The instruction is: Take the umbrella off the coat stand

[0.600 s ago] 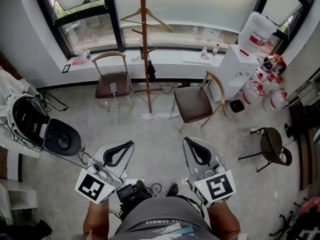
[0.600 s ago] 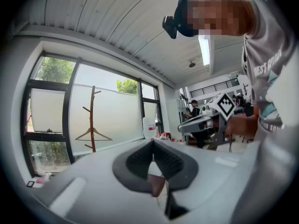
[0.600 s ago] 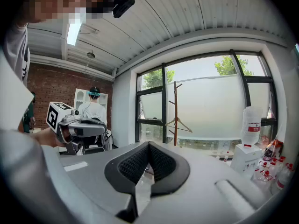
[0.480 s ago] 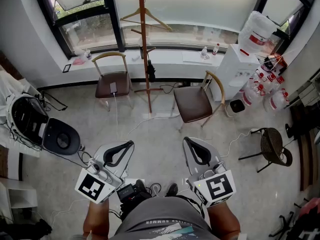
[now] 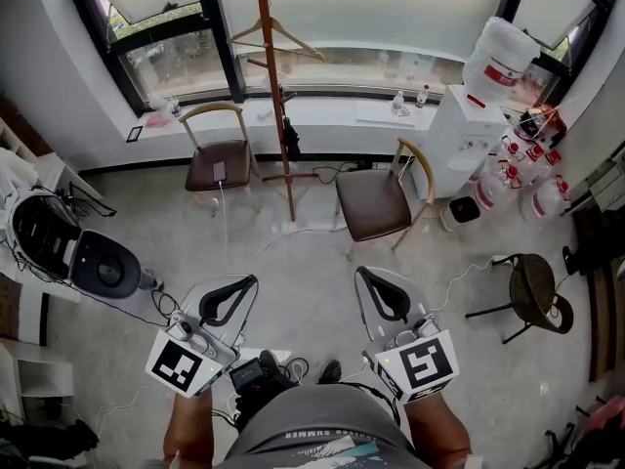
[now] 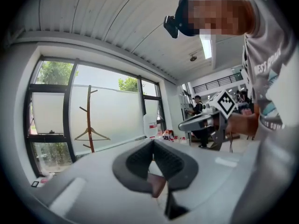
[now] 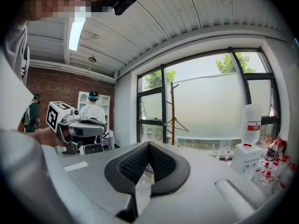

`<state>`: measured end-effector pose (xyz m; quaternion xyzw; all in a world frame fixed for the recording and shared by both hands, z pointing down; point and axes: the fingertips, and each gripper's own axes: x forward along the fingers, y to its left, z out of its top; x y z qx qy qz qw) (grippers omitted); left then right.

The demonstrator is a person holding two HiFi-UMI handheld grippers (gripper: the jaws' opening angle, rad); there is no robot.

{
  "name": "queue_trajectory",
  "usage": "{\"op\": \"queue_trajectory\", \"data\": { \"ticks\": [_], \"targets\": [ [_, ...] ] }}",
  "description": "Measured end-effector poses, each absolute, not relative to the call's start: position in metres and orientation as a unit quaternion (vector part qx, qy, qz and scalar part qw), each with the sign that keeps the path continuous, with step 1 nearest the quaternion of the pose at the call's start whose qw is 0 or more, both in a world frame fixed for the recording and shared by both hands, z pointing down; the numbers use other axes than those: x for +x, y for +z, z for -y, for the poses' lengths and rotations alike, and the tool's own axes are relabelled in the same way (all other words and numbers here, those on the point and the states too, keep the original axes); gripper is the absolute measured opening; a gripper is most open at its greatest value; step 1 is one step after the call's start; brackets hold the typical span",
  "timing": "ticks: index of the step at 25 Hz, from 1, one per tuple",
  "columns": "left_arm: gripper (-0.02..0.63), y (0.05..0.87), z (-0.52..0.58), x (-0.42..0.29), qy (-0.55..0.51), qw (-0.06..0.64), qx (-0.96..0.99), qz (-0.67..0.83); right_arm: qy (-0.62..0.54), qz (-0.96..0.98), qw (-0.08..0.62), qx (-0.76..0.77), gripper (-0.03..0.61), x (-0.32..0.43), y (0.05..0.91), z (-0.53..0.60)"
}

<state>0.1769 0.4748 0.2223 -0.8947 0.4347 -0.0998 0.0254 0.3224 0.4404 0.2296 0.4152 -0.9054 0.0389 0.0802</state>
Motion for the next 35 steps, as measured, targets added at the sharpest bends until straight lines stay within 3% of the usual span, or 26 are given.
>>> {"op": "queue_trajectory", "data": {
  "ticks": [11,35],
  "targets": [
    [0.002,0.233,-0.473,0.192,-0.111,0.009,-0.886,-0.449,0.067,0.914,0.063,0.395,0.002,0.335,0.236,-0.423],
    [0.002,0.232,-0.296,0.057,-0.074,0.012,-0.925,-0.372,0.068,0.869,0.085,0.482,0.002,0.211,0.241,-0.277]
  ]
}}
